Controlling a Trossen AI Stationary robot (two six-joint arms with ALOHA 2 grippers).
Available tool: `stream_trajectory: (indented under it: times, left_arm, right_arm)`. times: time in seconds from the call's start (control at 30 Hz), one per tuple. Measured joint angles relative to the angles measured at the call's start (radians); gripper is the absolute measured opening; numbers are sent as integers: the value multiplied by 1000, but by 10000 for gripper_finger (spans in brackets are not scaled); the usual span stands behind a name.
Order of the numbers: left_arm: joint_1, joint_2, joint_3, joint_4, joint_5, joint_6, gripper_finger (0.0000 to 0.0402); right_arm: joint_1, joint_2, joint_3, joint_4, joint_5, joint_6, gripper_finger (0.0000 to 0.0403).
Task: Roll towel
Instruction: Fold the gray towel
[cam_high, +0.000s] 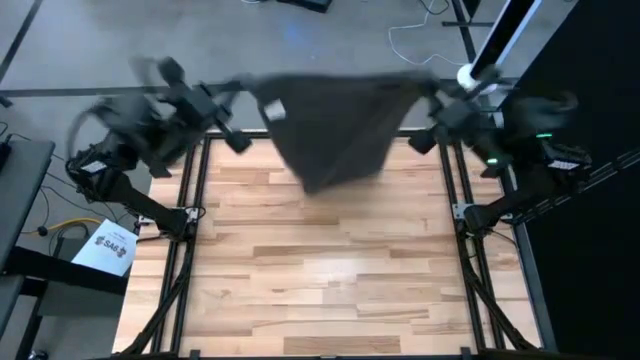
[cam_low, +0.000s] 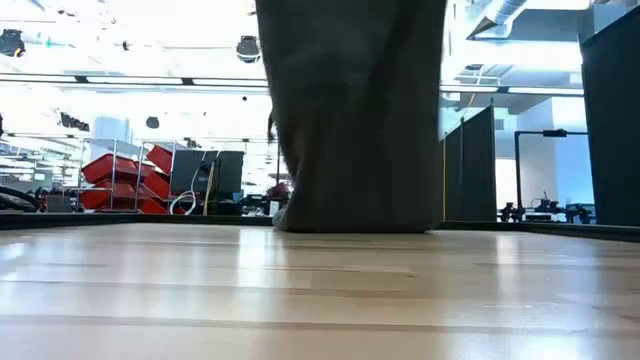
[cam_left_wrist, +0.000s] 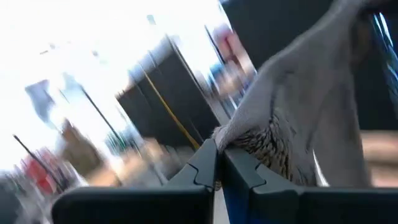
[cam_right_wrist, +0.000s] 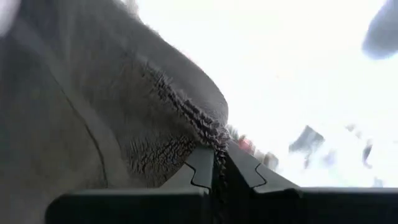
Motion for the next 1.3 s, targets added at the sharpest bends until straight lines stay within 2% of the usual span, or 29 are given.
stream_trajectory:
  times: [0.07,0.17,0.27,0.33,0.4,0.47,0.57,0.67,0.73,0.8,0.87,1.0,1.13,1.3]
  left_arm:
    - [-46,11,1,148,44,158,0]
    - [-114,27,1,150,33,240,0]
    - [-172,44,0,-12,-83,159,0]
    - [-200,60,-1,-152,-149,57,0]
    - [-217,83,-1,-185,-151,3,0]
    - [-243,105,-3,-97,-150,37,0]
    - [-278,128,5,177,-127,243,0]
    - [-313,144,50,427,-7,429,0]
    - [-338,149,88,490,95,464,0]
    - [-346,152,132,487,205,448,0]
    - [-348,153,163,475,286,406,0]
    - [-322,153,217,456,304,397,0]
    - [-207,152,232,445,252,434,0]
    - [18,148,237,391,172,404,0]
  right_arm:
    - [60,1,1,109,-20,-117,6]
    - [155,-2,1,18,71,-122,6]
    - [237,2,0,-264,176,104,6]
    - [278,6,-3,-463,184,311,6]
    - [324,7,-4,-528,183,456,6]
    - [366,4,-4,-450,167,482,6]
    - [420,3,22,-208,58,354,6]
    - [462,9,77,-34,-83,240,6]
    - [471,16,135,-13,-145,213,6]
    - [475,35,197,-24,-190,213,6]
    - [469,66,255,-31,-214,209,6]
    - [400,124,380,-131,-229,207,6]
    - [234,158,457,-193,-206,207,6]
    - [-44,169,459,-268,-205,212,6]
